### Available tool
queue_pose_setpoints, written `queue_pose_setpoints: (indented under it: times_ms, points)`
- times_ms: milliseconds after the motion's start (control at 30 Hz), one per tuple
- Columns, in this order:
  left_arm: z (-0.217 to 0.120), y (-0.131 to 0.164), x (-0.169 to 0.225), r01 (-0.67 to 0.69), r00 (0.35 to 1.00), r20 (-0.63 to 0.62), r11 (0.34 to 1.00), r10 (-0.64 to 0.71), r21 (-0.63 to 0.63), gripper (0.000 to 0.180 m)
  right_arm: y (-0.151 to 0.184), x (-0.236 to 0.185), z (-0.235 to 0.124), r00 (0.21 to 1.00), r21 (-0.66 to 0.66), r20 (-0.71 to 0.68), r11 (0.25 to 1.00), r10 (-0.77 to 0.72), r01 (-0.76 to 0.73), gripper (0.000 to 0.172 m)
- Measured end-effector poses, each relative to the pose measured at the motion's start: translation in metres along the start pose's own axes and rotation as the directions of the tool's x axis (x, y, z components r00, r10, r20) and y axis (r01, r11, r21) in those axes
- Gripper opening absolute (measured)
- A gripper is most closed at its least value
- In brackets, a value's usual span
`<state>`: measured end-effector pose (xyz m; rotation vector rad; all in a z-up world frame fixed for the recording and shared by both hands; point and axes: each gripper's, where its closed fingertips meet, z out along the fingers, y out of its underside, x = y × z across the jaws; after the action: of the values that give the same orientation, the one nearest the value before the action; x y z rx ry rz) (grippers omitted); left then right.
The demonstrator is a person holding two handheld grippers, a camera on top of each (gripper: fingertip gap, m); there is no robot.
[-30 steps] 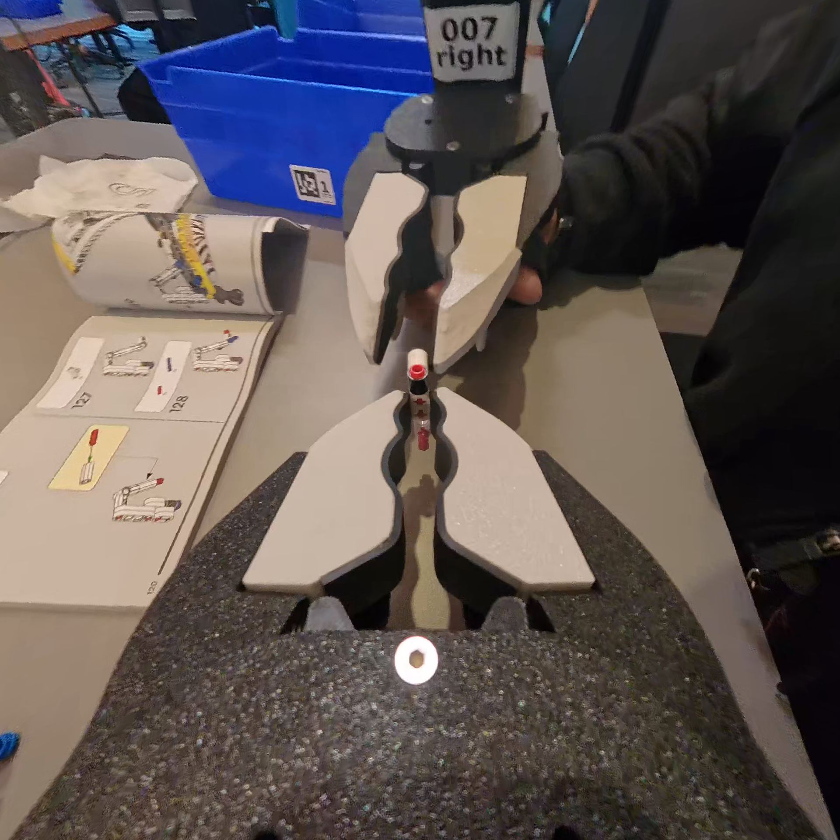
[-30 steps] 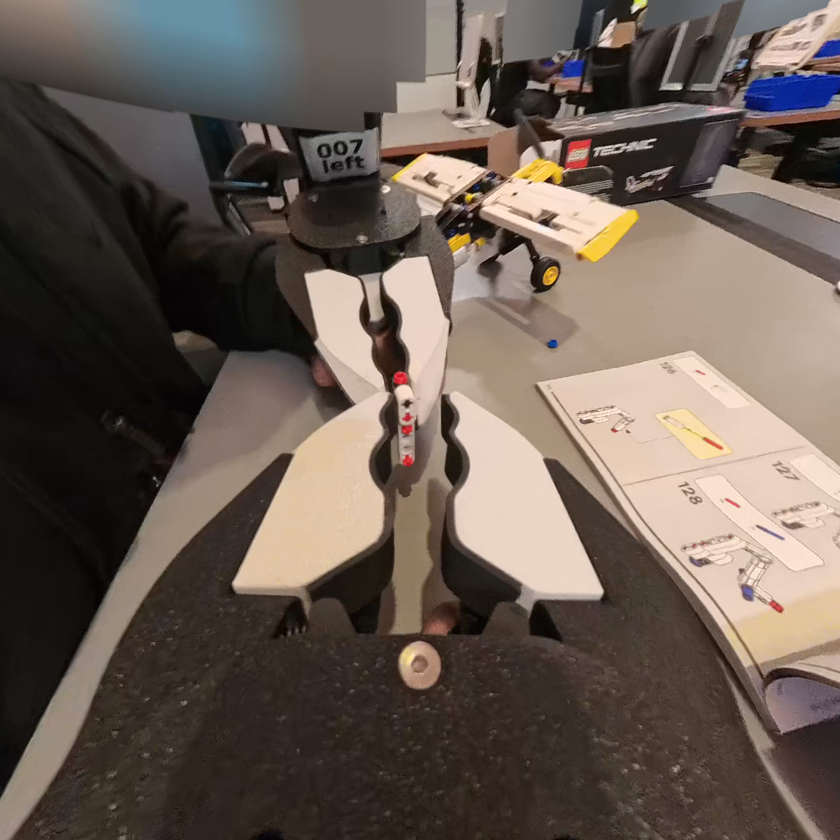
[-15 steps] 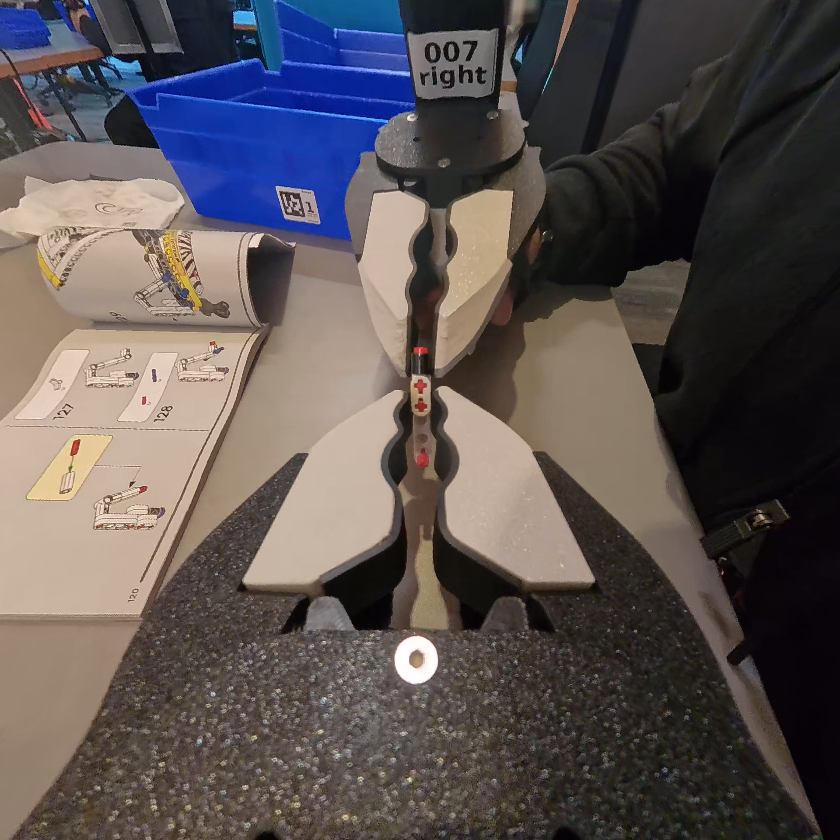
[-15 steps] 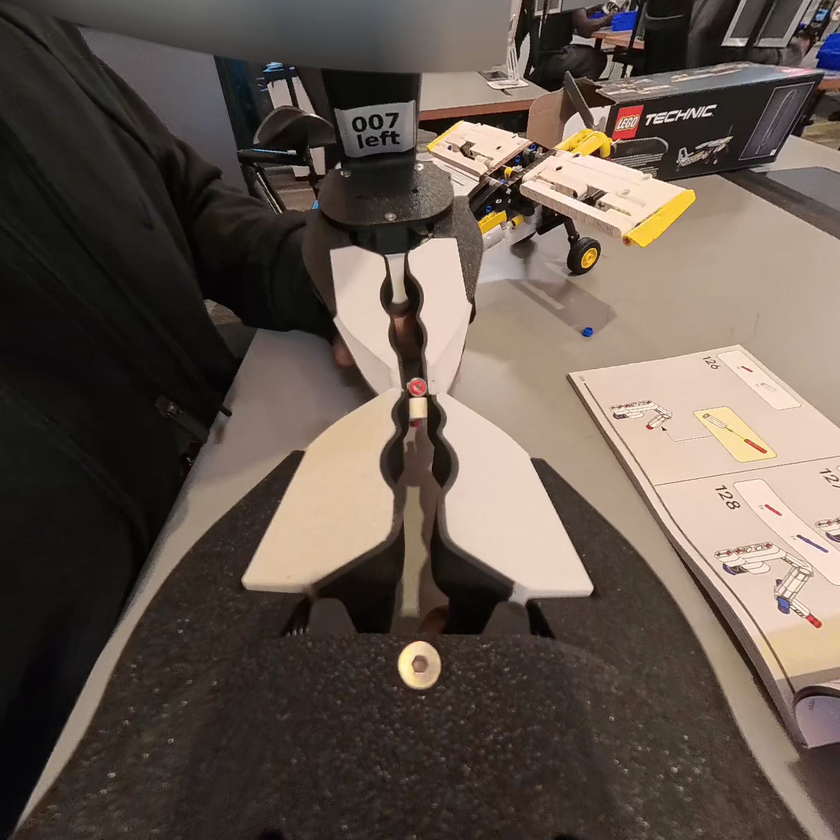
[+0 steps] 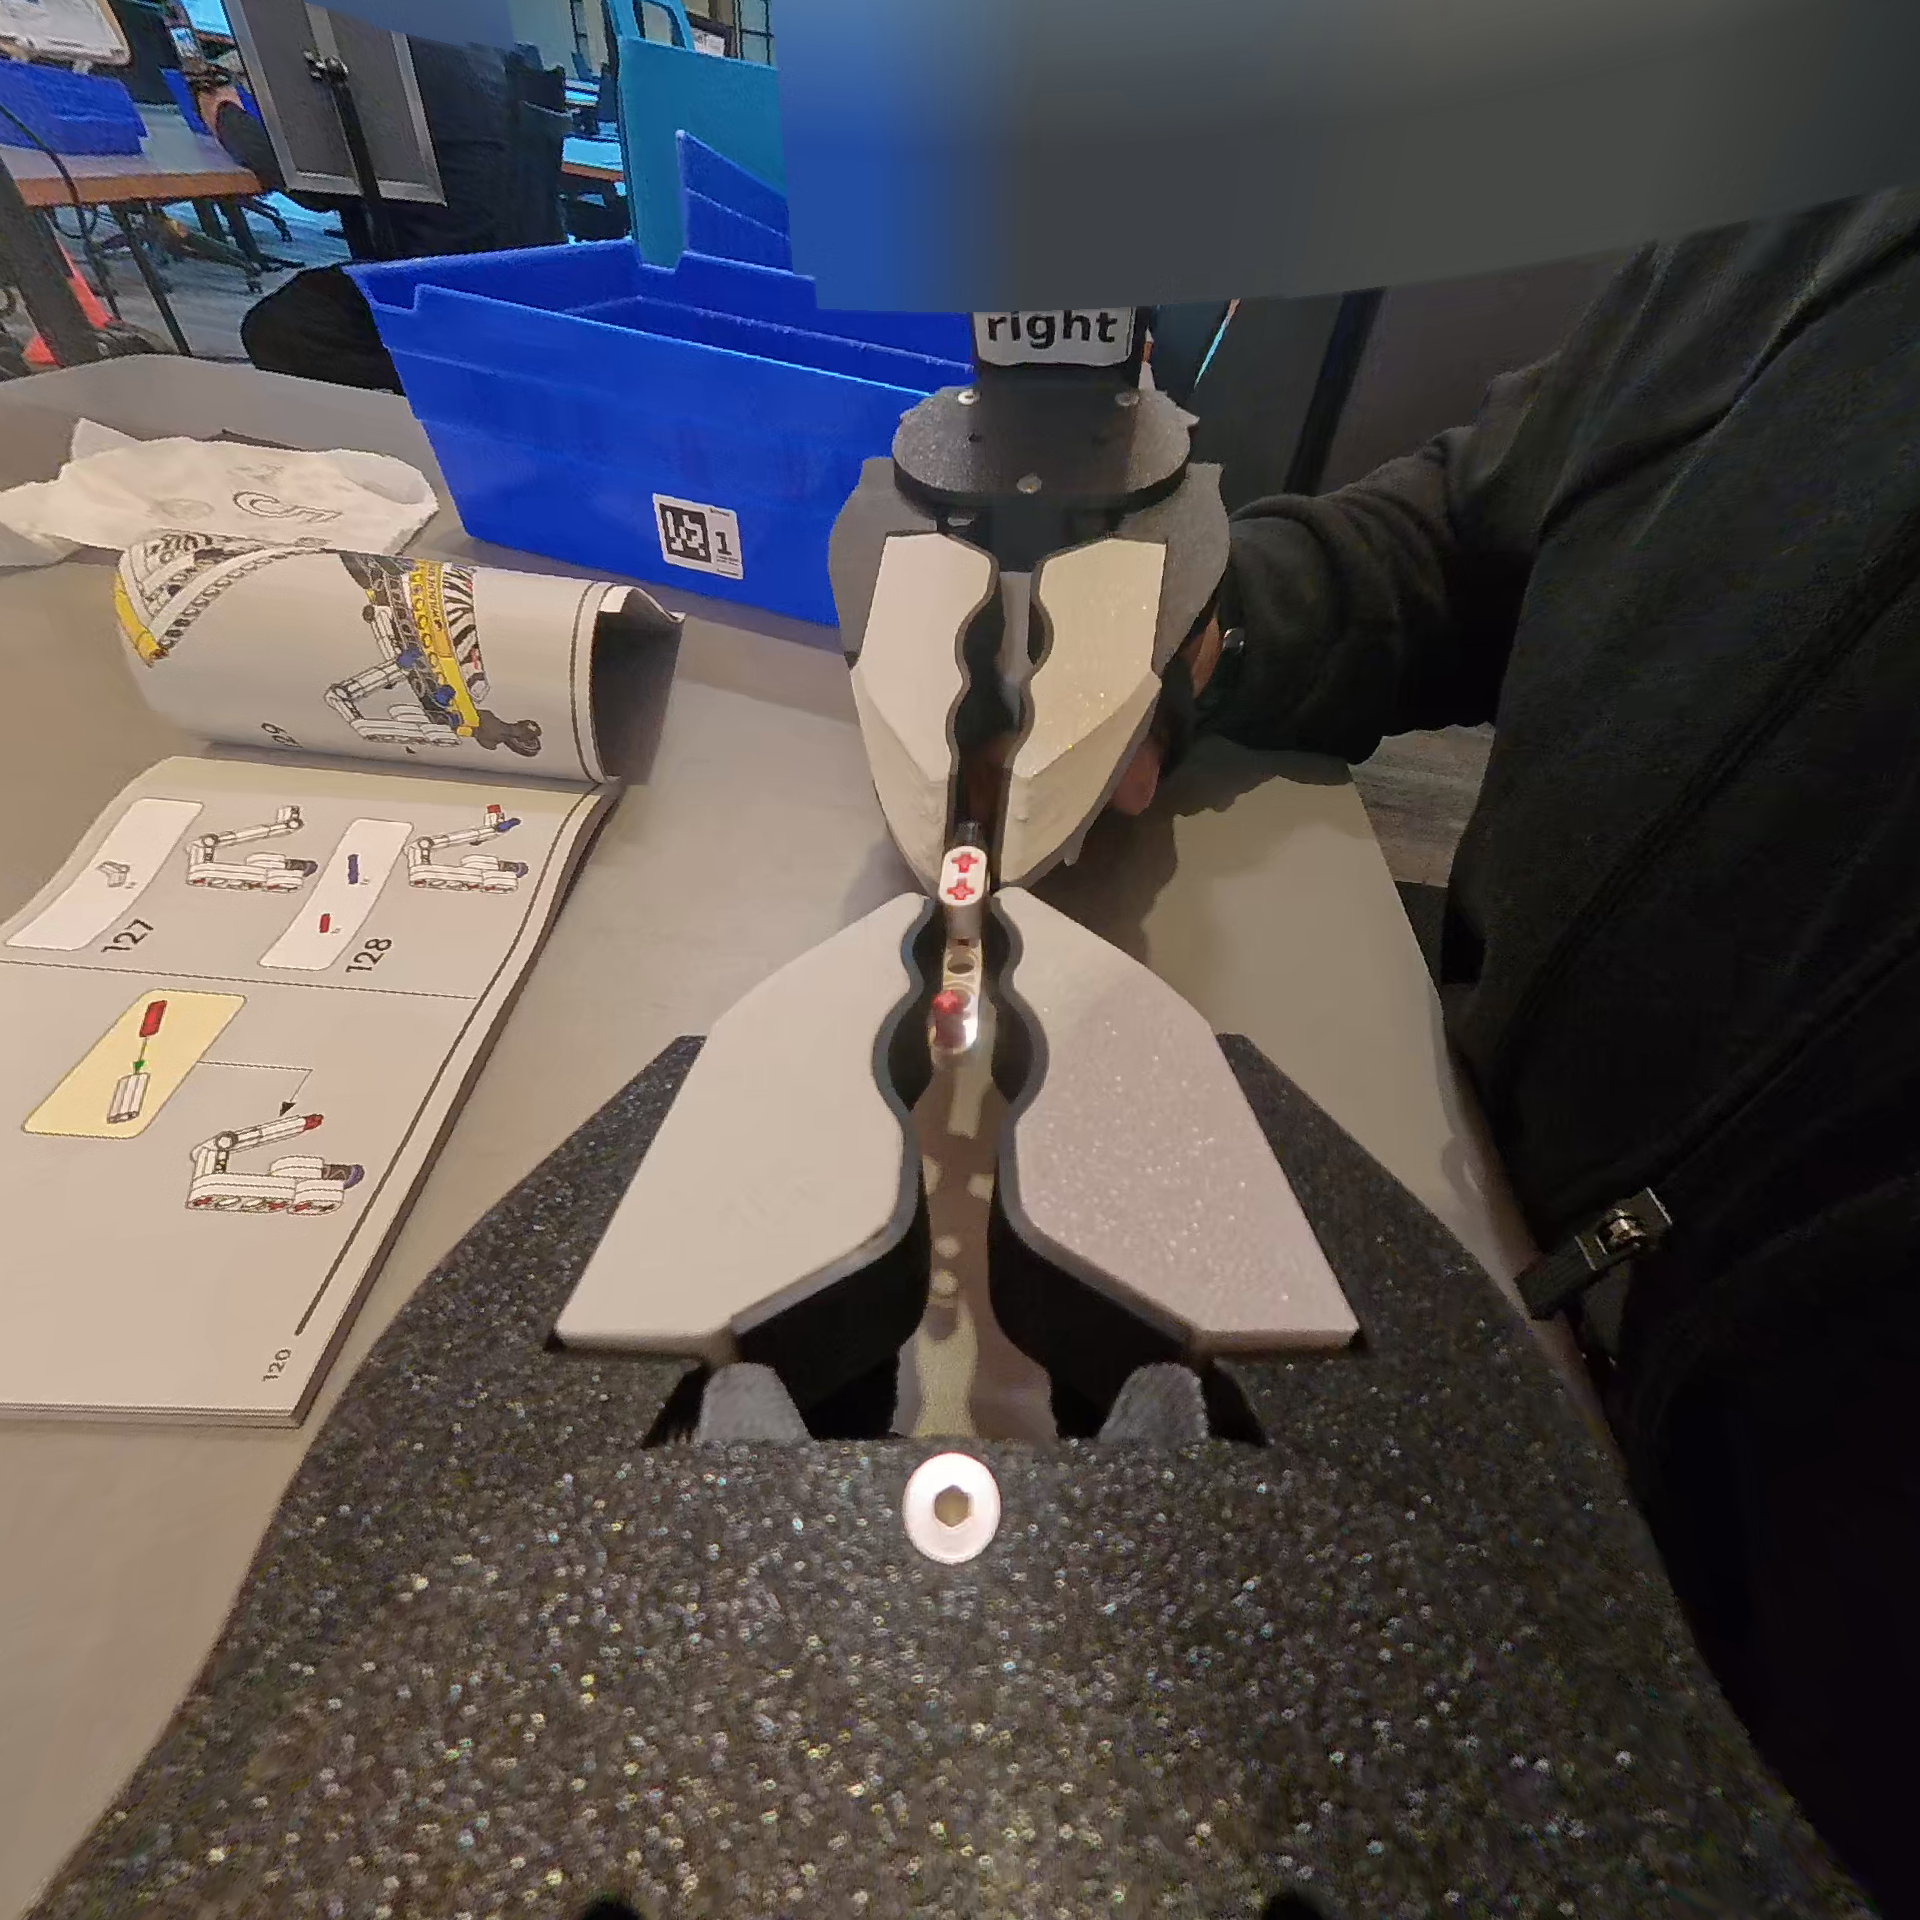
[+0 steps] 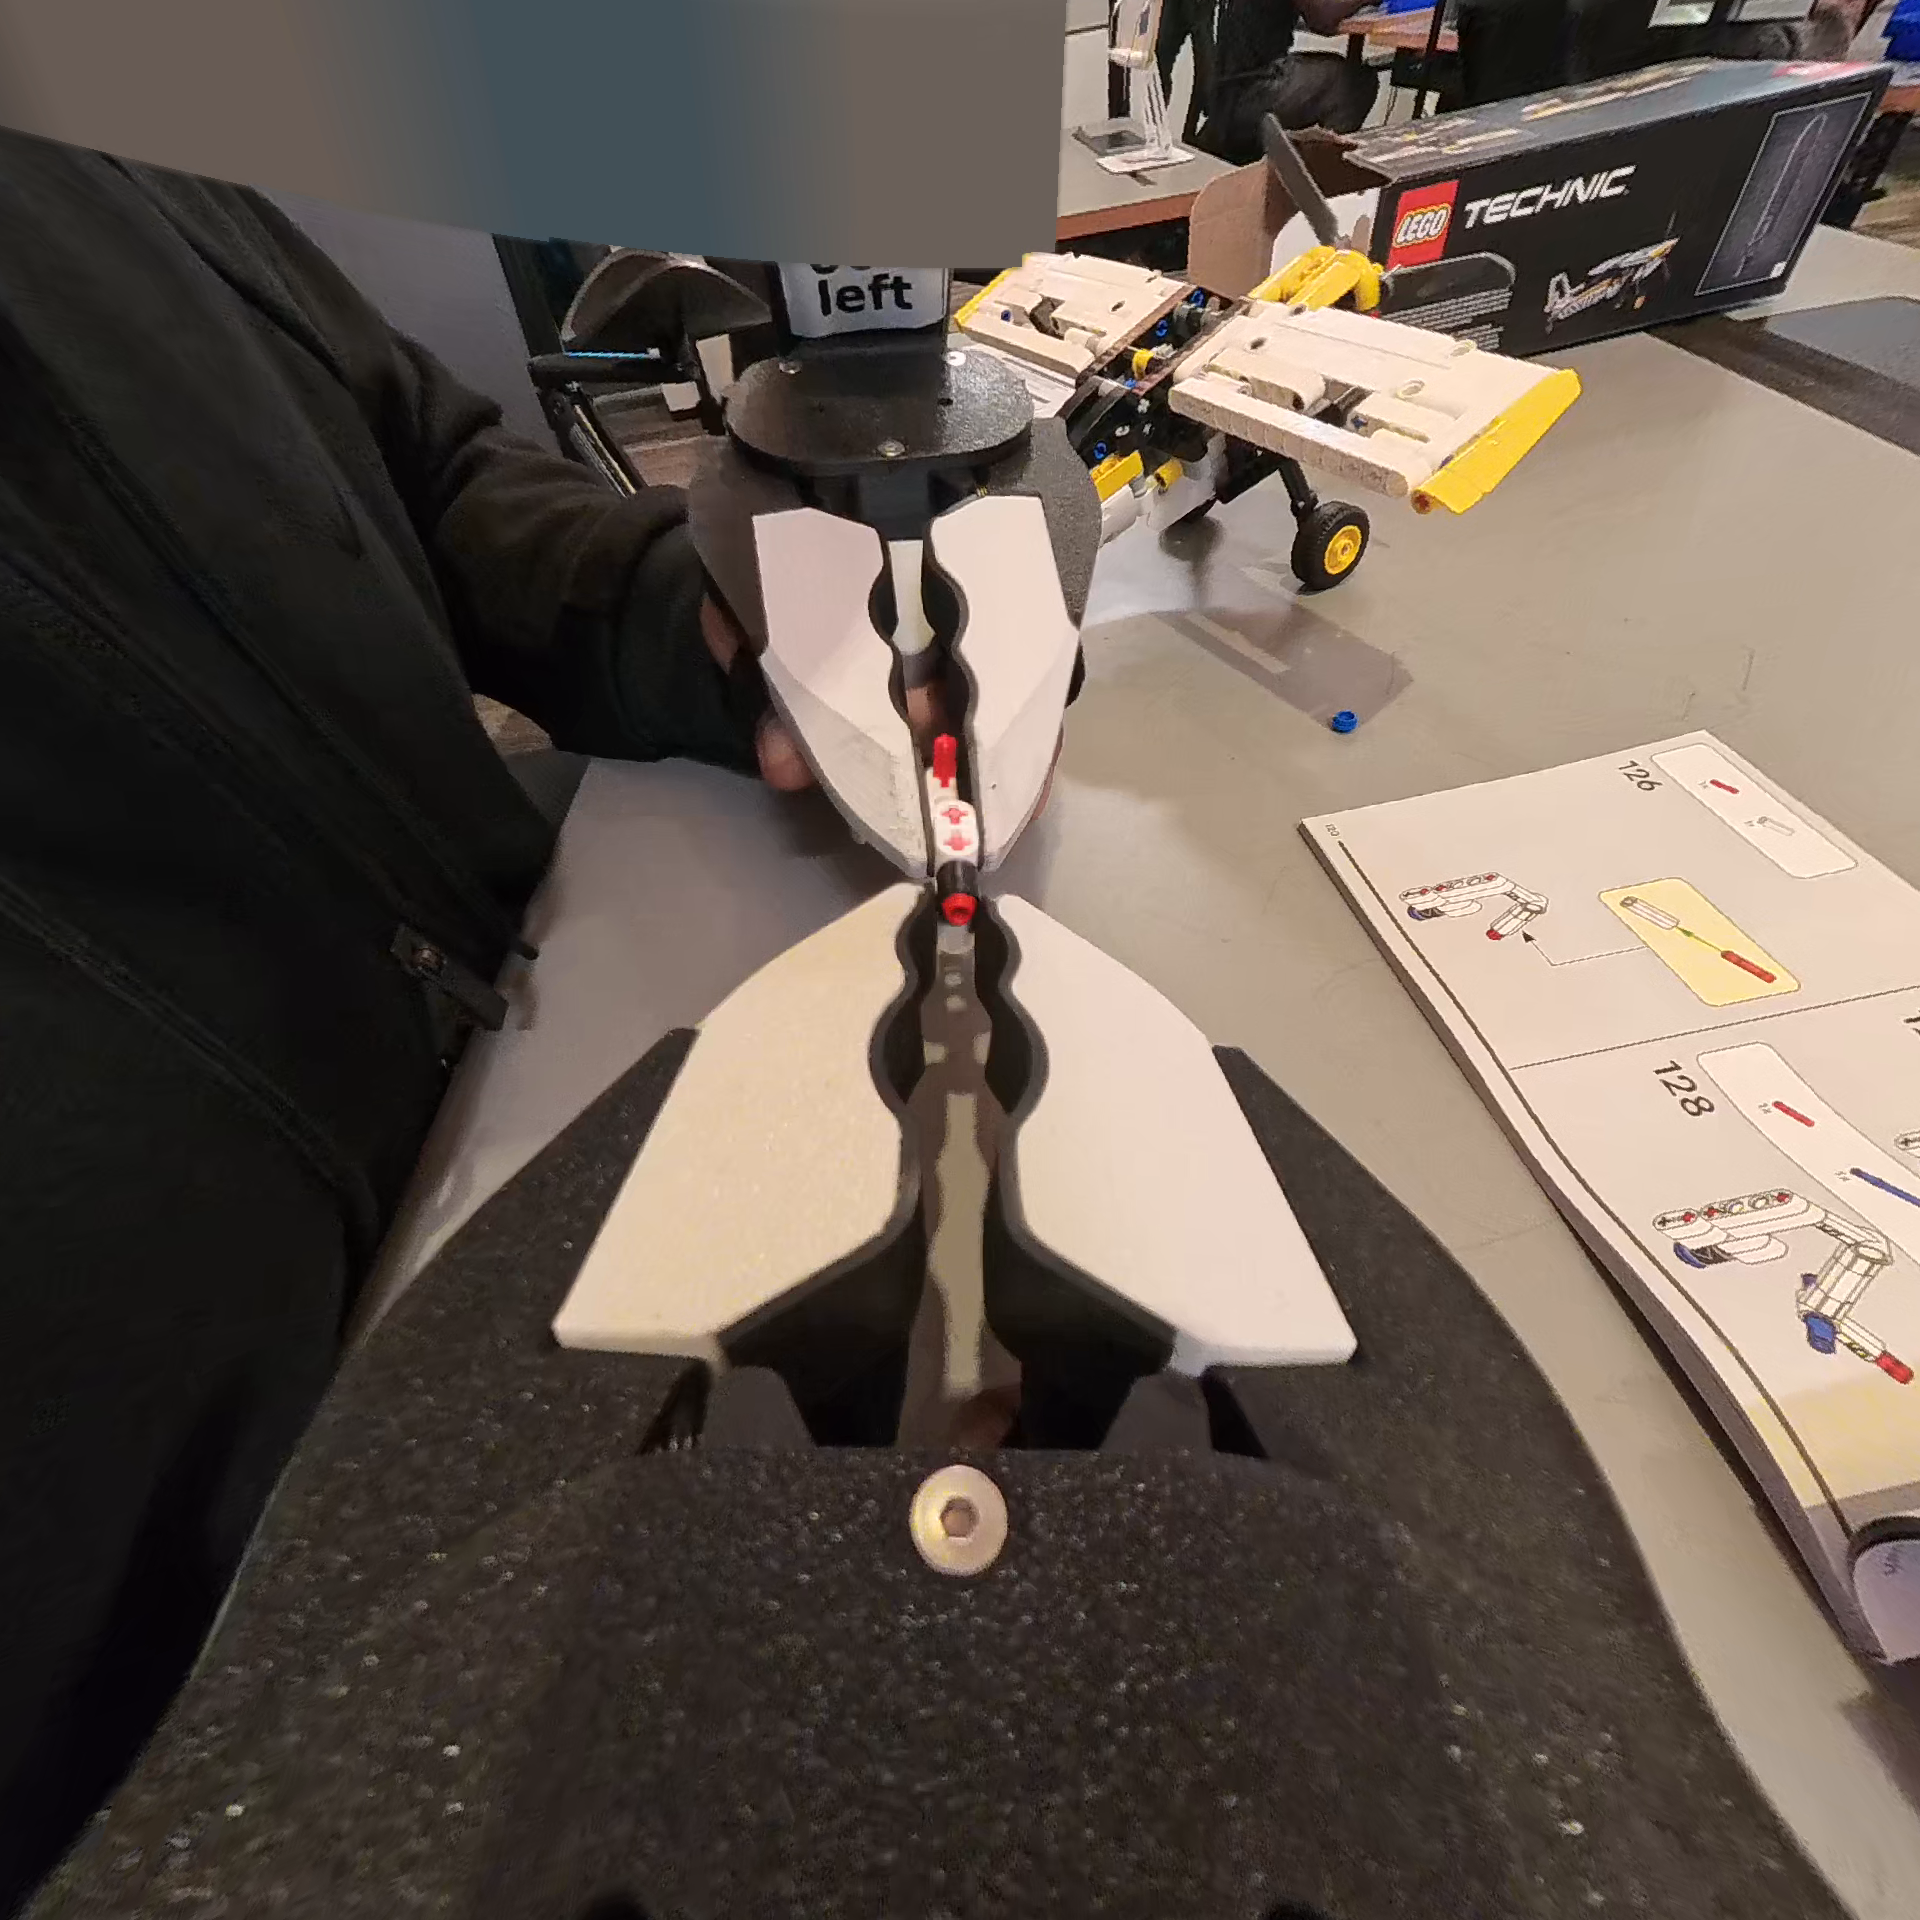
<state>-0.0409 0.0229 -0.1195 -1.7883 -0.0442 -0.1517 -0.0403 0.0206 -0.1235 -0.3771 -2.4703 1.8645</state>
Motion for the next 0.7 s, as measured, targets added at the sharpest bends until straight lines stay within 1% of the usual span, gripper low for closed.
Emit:
queue_pose_setpoints:
  times_ms: [67, 133, 233, 300, 400, 533, 600, 700]
  points:
    - [0.001, 0.0, -0.001, -0.001, 1.0, 0.011, 1.0, 0.001, -0.003, 0.007, 0.0, 0.002, -0.001, 1.0, -0.002, -0.012, 1.0, -0.001, 0.001, 0.008]
    - [0.001, -0.002, -0.003, 0.004, 1.0, 0.03, 1.0, -0.004, 0.011, 0.008, -0.002, 0.004, -0.002, 0.999, 0.022, -0.006, 0.998, 0.05, -0.05, 0.007]
    - [0.005, 0.002, -0.007, 0.006, 0.998, 0.064, 1.0, -0.004, -0.018, 0.009, -0.001, 0.01, -0.005, 0.993, 0.044, -0.002, 0.992, 0.118, -0.118, 0.007]
    - [0.002, 0.0, -0.012, 0.043, 0.995, 0.086, 0.999, -0.043, -0.001, 0.013, -0.005, 0.015, -0.009, 0.988, 0.085, -0.001, 0.984, 0.155, -0.155, 0.007]
    - [0.0, -0.001, -0.017, 0.102, 0.991, 0.086, 0.995, -0.103, 0.018, 0.017, -0.011, 0.018, -0.014, 0.979, 0.137, 0.014, 0.97, 0.201, -0.201, 0.007]
    - [0.003, -0.002, -0.012, 0.124, 0.991, 0.055, 0.992, -0.126, 0.024, 0.018, -0.013, 0.012, -0.01, 0.981, 0.14, 0.024, 0.971, 0.191, -0.192, 0.007]
    - [0.005, -0.001, -0.008, 0.105, 0.994, 0.035, 0.994, -0.105, 0.013, 0.009, -0.014, 0.012, -0.008, 0.983, 0.147, 0.018, 0.972, 0.185, -0.186, 0.007]
    - [0.004, -0.001, -0.007, 0.079, 0.996, 0.049, 0.997, -0.079, 0.011, 0.008, -0.013, 0.013, -0.008, 0.989, 0.143, 0.003, 0.979, 0.147, -0.146, 0.007]
